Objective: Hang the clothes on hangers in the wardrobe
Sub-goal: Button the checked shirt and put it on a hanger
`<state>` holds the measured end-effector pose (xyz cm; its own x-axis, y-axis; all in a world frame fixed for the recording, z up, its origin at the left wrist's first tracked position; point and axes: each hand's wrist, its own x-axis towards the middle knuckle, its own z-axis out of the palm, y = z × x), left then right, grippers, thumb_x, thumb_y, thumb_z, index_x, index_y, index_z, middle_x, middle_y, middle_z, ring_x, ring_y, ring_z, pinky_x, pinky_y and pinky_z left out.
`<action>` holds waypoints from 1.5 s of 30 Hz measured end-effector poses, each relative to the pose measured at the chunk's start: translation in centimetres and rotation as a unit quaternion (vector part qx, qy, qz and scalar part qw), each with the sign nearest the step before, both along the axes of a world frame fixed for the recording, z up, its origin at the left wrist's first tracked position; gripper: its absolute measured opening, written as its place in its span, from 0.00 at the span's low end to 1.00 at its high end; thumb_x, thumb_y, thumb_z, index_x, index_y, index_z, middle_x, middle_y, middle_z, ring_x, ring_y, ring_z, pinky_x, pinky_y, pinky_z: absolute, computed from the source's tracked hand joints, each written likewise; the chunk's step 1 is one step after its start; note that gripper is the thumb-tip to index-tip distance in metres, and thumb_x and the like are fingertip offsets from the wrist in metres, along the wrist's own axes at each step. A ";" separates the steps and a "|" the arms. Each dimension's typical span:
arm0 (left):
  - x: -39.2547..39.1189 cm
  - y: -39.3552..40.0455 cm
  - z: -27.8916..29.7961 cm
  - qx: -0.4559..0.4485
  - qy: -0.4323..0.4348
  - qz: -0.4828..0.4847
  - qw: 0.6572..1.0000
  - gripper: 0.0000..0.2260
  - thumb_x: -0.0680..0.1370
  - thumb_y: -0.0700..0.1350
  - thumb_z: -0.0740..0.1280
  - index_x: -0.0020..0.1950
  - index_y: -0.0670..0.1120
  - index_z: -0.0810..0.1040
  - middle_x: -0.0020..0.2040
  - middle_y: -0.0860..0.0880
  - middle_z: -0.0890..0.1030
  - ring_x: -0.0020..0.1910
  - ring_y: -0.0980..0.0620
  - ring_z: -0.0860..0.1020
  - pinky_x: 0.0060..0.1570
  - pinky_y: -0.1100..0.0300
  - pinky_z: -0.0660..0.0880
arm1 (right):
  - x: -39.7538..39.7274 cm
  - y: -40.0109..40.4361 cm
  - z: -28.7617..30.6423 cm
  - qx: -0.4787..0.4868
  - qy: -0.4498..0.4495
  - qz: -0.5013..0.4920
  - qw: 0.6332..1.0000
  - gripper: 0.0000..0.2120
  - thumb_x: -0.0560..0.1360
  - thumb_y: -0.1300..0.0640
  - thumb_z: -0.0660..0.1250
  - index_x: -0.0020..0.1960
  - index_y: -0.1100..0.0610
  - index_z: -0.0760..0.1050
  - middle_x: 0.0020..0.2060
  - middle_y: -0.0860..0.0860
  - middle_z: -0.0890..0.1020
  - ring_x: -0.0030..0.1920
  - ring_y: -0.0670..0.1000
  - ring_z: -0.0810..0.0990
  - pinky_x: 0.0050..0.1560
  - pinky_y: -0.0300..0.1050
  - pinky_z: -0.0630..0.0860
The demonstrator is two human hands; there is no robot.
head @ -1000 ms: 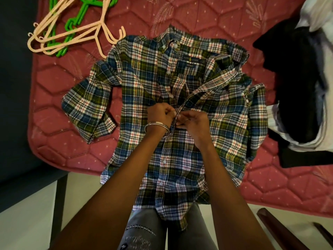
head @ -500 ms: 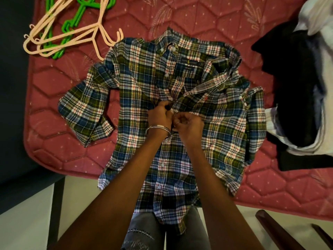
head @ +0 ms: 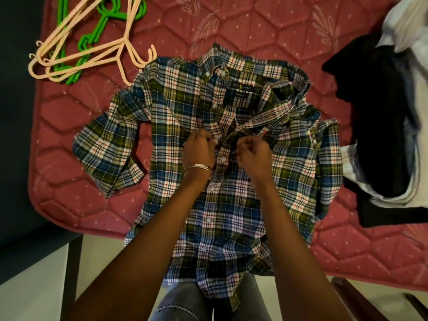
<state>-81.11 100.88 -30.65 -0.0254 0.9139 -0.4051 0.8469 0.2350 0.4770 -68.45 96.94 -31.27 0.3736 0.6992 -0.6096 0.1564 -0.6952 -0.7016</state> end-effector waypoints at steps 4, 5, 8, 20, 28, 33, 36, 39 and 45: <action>1.5 2.1 -0.1 0.001 -0.001 0.012 1.000 0.09 0.78 0.42 0.64 0.55 0.42 0.82 0.51 0.41 0.82 0.51 0.41 0.80 0.51 0.50 0.77 | -1.5 2.6 0.3 -0.038 -0.087 -0.021 0.995 0.25 0.70 0.39 0.72 0.48 0.61 0.74 0.43 0.56 0.81 0.45 0.57 0.80 0.40 0.49 0.76; 1.8 2.6 -0.3 -0.029 0.018 0.014 0.999 0.09 0.78 0.43 0.65 0.55 0.42 0.82 0.50 0.40 0.82 0.50 0.41 0.80 0.51 0.50 0.77 | -1.9 3.1 0.3 -0.067 -0.122 -0.008 0.990 0.26 0.70 0.38 0.71 0.50 0.62 0.74 0.45 0.56 0.81 0.48 0.58 0.79 0.41 0.48 0.74; 2.0 3.0 -1.3 -0.088 0.061 -0.008 0.994 0.09 0.77 0.44 0.67 0.53 0.41 0.82 0.49 0.40 0.82 0.49 0.39 0.80 0.49 0.48 0.78 | -2.1 4.0 0.2 -0.095 -0.149 -0.033 0.984 0.18 0.76 0.48 0.69 0.52 0.63 0.76 0.49 0.58 0.81 0.53 0.59 0.77 0.43 0.45 0.69; 3.0 3.5 0.6 -0.013 -0.178 0.090 0.980 0.06 0.72 0.34 0.71 0.48 0.37 0.84 0.46 0.42 0.84 0.45 0.48 0.82 0.51 0.53 0.79 | -1.1 4.0 0.2 0.058 -0.241 0.189 0.950 0.08 0.74 0.67 0.63 0.49 0.64 0.80 0.43 0.62 0.80 0.41 0.61 0.78 0.36 0.42 0.64; 2.7 4.3 1.3 -0.034 -0.187 0.072 0.979 0.05 0.74 0.35 0.70 0.48 0.38 0.83 0.45 0.42 0.84 0.42 0.51 0.80 0.48 0.55 0.79 | -0.3 3.8 0.8 0.078 -0.041 0.053 0.995 0.08 0.76 0.70 0.61 0.45 0.67 0.80 0.36 0.62 0.82 0.37 0.59 0.81 0.38 0.51 0.80; 2.4 5.1 1.2 -0.062 -0.172 0.049 0.982 0.05 0.73 0.35 0.71 0.48 0.37 0.83 0.46 0.41 0.84 0.44 0.46 0.82 0.48 0.50 0.80 | 0.5 4.0 1.0 0.048 0.148 -0.065 0.986 0.07 0.77 0.69 0.64 0.43 0.63 0.78 0.31 0.57 0.81 0.31 0.55 0.83 0.39 0.53 0.82; 2.7 5.2 1.6 -0.052 -0.136 0.016 0.989 0.07 0.76 0.36 0.67 0.51 0.38 0.83 0.49 0.42 0.84 0.48 0.47 0.81 0.49 0.61 0.76 | 0.8 4.6 1.2 0.032 0.166 -0.072 0.983 0.03 0.75 0.68 0.68 0.45 0.69 0.78 0.32 0.59 0.81 0.29 0.52 0.82 0.35 0.47 0.82; 2.8 5.1 2.0 -0.049 -0.121 -0.009 0.991 0.08 0.77 0.42 0.68 0.51 0.40 0.83 0.48 0.43 0.84 0.45 0.52 0.79 0.45 0.65 0.71 | 0.8 4.9 0.8 0.019 0.130 -0.045 0.990 0.03 0.75 0.66 0.69 0.44 0.67 0.77 0.32 0.57 0.81 0.28 0.50 0.81 0.32 0.44 0.81; 2.5 5.2 1.2 -0.033 -0.105 0.022 0.994 0.06 0.76 0.40 0.69 0.47 0.38 0.83 0.45 0.43 0.84 0.43 0.51 0.79 0.43 0.64 0.71 | 0.4 4.5 -0.3 0.066 0.062 0.022 0.996 0.05 0.75 0.64 0.70 0.40 0.59 0.78 0.33 0.56 0.81 0.32 0.52 0.79 0.34 0.49 0.79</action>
